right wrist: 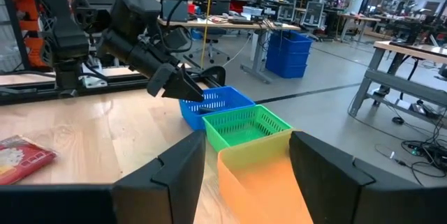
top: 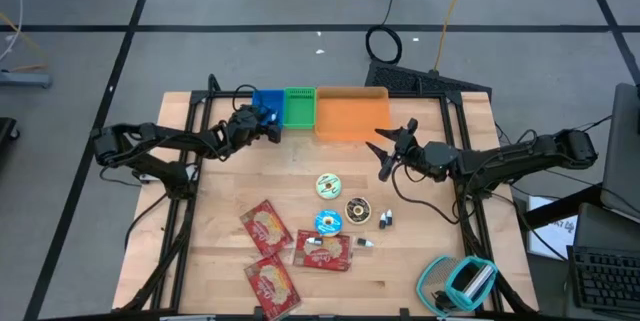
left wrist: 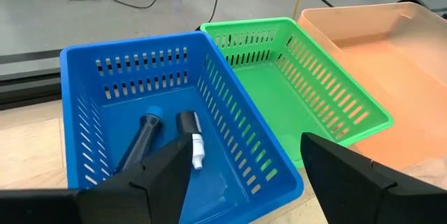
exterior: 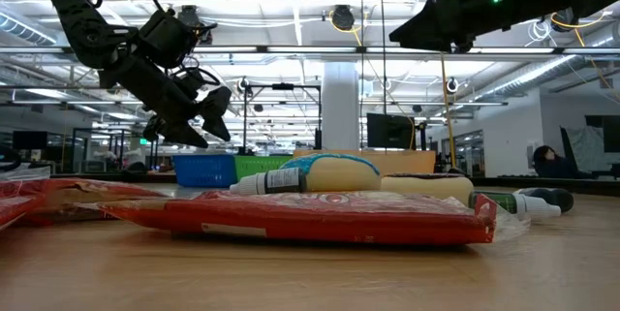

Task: Pick & Place Food Item
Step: Put the light blue food coloring bottle into the blue bin

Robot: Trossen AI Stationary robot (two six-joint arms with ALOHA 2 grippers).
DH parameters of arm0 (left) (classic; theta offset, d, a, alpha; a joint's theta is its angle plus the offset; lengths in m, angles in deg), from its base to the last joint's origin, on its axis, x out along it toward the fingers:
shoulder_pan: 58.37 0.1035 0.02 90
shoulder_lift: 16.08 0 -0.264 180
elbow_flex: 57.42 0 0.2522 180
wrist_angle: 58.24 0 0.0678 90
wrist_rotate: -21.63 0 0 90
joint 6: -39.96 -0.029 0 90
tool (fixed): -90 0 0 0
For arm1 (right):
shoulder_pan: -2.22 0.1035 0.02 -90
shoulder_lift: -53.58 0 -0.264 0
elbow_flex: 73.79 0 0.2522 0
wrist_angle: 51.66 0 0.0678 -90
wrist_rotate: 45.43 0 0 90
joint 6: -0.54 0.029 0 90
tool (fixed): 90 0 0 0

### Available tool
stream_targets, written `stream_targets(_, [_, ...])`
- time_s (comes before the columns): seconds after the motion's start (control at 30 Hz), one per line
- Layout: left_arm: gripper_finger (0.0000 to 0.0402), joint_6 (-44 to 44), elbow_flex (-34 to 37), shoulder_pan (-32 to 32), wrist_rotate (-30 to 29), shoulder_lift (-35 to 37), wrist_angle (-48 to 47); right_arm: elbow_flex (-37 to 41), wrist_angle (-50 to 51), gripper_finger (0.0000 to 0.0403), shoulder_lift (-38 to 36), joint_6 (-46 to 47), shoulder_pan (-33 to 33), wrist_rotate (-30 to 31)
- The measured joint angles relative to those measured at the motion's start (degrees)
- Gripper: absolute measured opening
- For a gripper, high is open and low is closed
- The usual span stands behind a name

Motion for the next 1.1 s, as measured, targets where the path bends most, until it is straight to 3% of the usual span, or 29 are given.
stream_targets(0.2, [0.0269,0.0,0.0,0.0,0.0,0.0,0.0,0.0,0.3,0.0196,0.0,0.8,0.0,-0.1])
stream_targets(0.37, [0.0269,0.0,0.0,0.0,0.0,0.0,0.0,0.0,2.3,0.0196,0.0,12.0,0.2,-1.9])
stream_targets(0.67, [0.0269,0.0,0.0,0.0,0.0,0.0,0.0,0.0,-3.5,0.0196,-0.6,14.3,0.9,-32.9])
stream_targets(0.87, [0.0269,0.0,0.0,0.0,0.0,0.0,0.1,0.0,-9.9,0.0196,-0.6,20.6,6.4,-46.7])
stream_targets(1.0, [0.0269,0.0,0.0,0.0,0.0,0.0,0.1,0.0,-15.2,0.0196,0.1,16.5,11.9,-55.0])
stream_targets(1.1, [0.0269,0.0,0.0,0.0,0.0,0.0,0.1,0.0,-20.8,0.0196,1.5,12.5,16.8,-56.9])
